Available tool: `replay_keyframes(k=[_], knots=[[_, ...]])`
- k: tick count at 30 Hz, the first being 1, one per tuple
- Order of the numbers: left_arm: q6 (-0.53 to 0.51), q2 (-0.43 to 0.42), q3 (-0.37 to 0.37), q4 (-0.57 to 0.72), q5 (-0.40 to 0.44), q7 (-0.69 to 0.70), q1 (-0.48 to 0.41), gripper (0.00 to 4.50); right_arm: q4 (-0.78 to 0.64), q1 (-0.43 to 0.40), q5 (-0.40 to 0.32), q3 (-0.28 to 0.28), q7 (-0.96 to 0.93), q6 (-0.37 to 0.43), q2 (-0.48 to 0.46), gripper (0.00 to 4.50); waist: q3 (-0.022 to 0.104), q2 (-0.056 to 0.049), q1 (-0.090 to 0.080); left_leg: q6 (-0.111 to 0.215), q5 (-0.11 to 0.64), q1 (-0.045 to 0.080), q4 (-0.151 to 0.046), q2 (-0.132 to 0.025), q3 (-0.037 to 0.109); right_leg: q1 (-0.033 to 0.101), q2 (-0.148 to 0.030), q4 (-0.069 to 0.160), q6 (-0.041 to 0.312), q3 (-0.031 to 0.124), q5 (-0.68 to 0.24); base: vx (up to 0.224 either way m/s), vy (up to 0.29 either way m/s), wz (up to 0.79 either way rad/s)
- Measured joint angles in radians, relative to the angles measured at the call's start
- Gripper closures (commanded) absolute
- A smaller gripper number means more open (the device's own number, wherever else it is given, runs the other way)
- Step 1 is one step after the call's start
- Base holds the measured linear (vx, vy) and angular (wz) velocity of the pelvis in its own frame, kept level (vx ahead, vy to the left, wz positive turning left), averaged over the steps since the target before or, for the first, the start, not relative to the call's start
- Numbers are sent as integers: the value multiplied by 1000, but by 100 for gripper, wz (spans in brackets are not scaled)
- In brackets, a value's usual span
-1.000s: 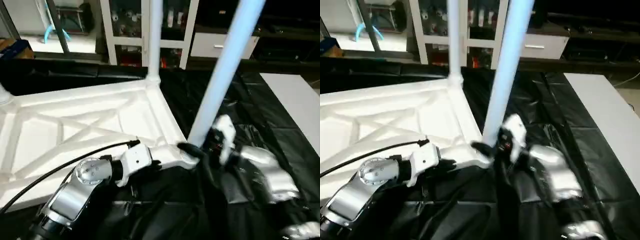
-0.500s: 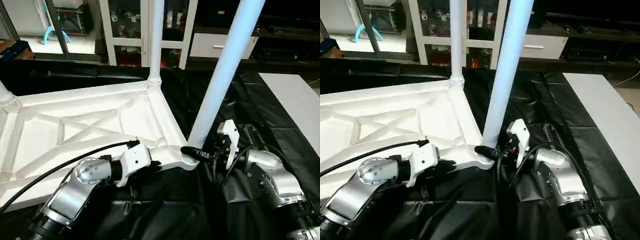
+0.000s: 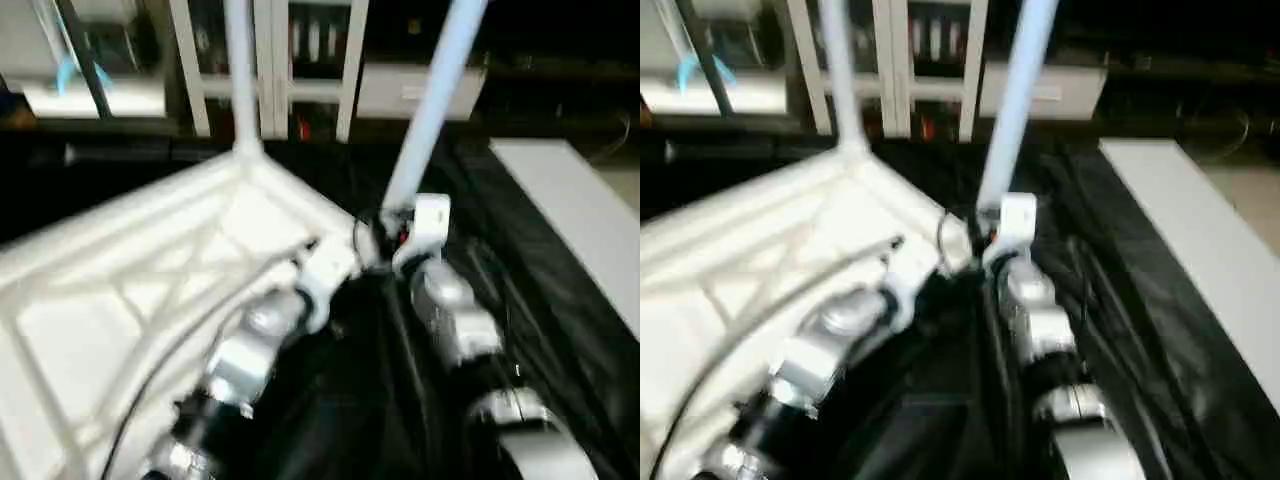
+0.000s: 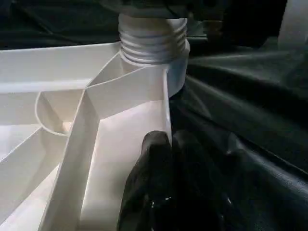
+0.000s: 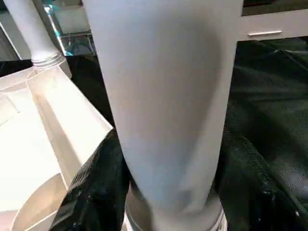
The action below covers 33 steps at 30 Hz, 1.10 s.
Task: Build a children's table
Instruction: Rotate leg to tighten
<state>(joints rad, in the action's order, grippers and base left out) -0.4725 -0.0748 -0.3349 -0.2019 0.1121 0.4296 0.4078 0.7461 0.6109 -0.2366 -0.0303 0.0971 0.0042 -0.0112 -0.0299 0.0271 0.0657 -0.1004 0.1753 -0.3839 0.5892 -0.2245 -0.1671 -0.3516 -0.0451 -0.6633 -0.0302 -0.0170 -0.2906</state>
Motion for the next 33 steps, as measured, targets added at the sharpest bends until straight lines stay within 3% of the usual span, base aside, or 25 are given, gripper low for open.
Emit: replay_keyframes(k=[6, 7, 8, 11, 14, 16, 18, 23, 24, 33], knots=[[60, -91, -2, 27, 4, 60, -19, 450, 14, -6, 11, 6, 156, -36, 36, 245, -2, 4, -8, 0, 0, -1, -1, -1, 1, 0, 1, 1, 0, 0, 0, 0, 0, 0], [97, -128, -10, 48, 0, 88, -38, 450, -21, -35, 7, 20, 212, -34, 54, 190, -2, 4, -6, 0, 0, 0, -2, -1, 1, 0, 2, 1, 1, 0, -1, 0, 0, 0], [137, -165, -12, 60, 1, 119, -52, 450, -53, -57, 1, 31, 265, -30, 67, 190, -3, 2, -4, 0, 0, 0, -3, -1, 1, -1, 2, 1, 1, 0, -1, 0, 0, 0], [227, -256, -5, 81, -13, 225, -83, 450, -145, -115, -48, 58, 382, 25, 101, 169, -5, -1, 2, 0, 0, -1, -2, -1, 1, -1, 1, 1, 1, 0, -1, 0, 0, 0], [302, -352, -2, 140, -65, 350, -137, 450, -300, -196, -114, 115, 572, 123, 216, 141, -7, -3, 20, 5, 3, -2, -2, -1, 0, 2, -1, 10, -1, 1, 1, 0, 0, 0], [313, -377, 7, 160, -97, 408, -165, 450, -357, -228, -150, 120, 668, 164, 259, 123, -8, -6, 25, 6, 4, -3, -2, 0, -1, 2, -3, 11, -2, 1, 1, 0, 0, 0], [328, -417, 12, 204, -139, 471, -205, 450, -433, -268, -175, 149, 818, 198, 349, 123, -7, -9, 29, 9, 6, -2, -2, 1, -2, 4, -5, 15, -2, 2, 1, 0, 0, 0], [345, -430, 7, 209, -158, 507, -216, 450, -455, -292, -184, 150, 932, 217, 407, 123, -7, -13, 30, 9, 5, -1, -2, 2, -3, 4, -6, 15, 1, 2, 0, 0, 0, 0], [345, -430, 8, 208, -158, 507, -216, 450, -455, -295, -185, 150, 942, 216, 419, 148, -6, -13, 29, 9, 5, -1, -2, 2, -3, 4, -6, 15, 1, 2, 0, 0, 0, 0], [346, -433, 12, 207, -159, 517, -216, 450, -468, -299, -196, 150, 966, 240, 421, 218, -7, -13, 24, 9, 5, -1, -1, 2, -3, 4, -7, 15, 1, 2, 0, 0, 0, 0]])
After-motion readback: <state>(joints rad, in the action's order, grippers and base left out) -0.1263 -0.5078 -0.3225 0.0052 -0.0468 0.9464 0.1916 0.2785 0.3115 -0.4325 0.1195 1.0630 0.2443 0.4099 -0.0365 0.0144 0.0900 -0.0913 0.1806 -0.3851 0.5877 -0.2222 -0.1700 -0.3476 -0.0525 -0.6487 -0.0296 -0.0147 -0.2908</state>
